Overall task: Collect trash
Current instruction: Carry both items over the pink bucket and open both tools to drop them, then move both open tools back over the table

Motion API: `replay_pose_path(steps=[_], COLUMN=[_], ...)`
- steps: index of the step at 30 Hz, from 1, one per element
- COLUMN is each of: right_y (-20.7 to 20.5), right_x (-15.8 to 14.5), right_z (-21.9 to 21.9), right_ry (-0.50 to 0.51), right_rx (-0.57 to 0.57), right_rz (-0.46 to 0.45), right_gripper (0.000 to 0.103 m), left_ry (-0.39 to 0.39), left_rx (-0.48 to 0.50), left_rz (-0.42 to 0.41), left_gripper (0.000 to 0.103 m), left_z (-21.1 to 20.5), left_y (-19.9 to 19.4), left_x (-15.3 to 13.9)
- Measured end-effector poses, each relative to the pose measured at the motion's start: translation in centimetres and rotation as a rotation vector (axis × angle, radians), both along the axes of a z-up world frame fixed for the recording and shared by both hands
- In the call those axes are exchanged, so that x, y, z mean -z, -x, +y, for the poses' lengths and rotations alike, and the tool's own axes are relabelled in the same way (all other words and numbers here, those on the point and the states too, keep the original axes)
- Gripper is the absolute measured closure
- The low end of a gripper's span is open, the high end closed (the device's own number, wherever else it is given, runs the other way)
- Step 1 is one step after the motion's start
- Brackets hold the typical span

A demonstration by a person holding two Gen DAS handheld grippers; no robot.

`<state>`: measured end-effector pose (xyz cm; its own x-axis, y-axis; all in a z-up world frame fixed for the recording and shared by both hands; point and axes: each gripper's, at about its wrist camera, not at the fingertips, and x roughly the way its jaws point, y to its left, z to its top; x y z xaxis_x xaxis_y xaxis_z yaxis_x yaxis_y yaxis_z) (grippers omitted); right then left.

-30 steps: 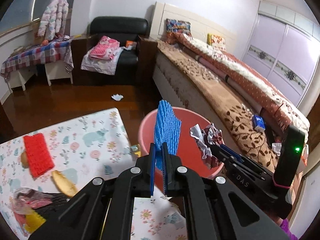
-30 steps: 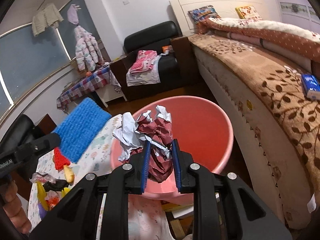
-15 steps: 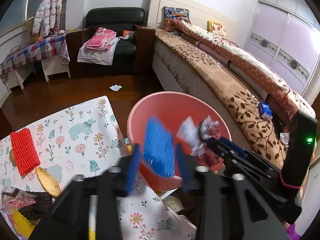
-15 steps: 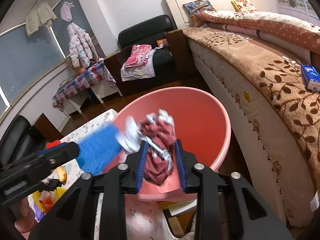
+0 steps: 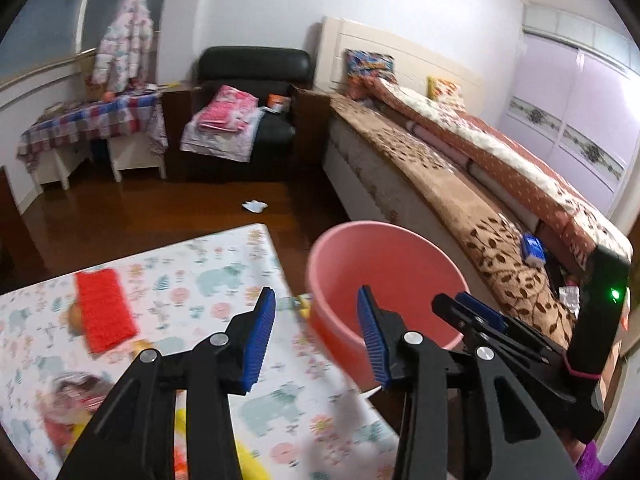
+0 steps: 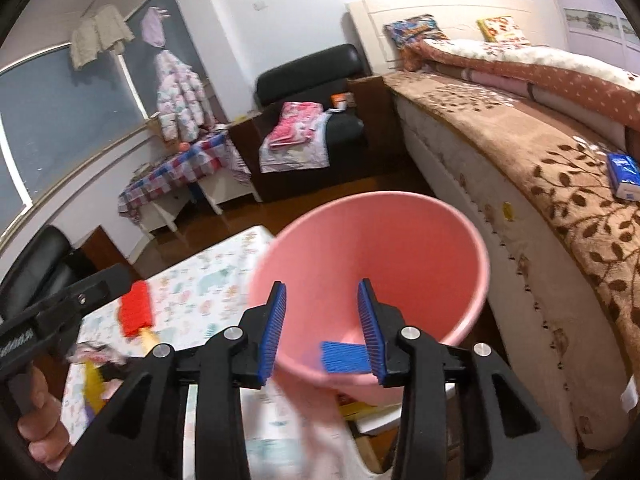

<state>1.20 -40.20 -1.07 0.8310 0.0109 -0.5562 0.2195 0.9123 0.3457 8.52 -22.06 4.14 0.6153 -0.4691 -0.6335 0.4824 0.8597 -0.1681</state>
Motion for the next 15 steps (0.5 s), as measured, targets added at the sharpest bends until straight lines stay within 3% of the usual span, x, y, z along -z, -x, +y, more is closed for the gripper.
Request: replay_pose_path(steps=[7, 15], right_y=[0.6, 0.9], right_x=[-1.3, -0.7], right_z=[6.1, 12.3], right_ry=[-0.037, -0.024], right_rx=[-0.129, -0.274], right_rz=[-0.023, 0.029], right_gripper=[0.065, 0.065], left_ry=[0.02, -0.044], left_rx=[-0.134, -0.295], left_rz=[-0.044, -0.129], left_gripper=[0.058, 0.054], left_z=[8.0, 17.2], left_y=[1.0, 3.3], left_x=[-2.1, -3.2])
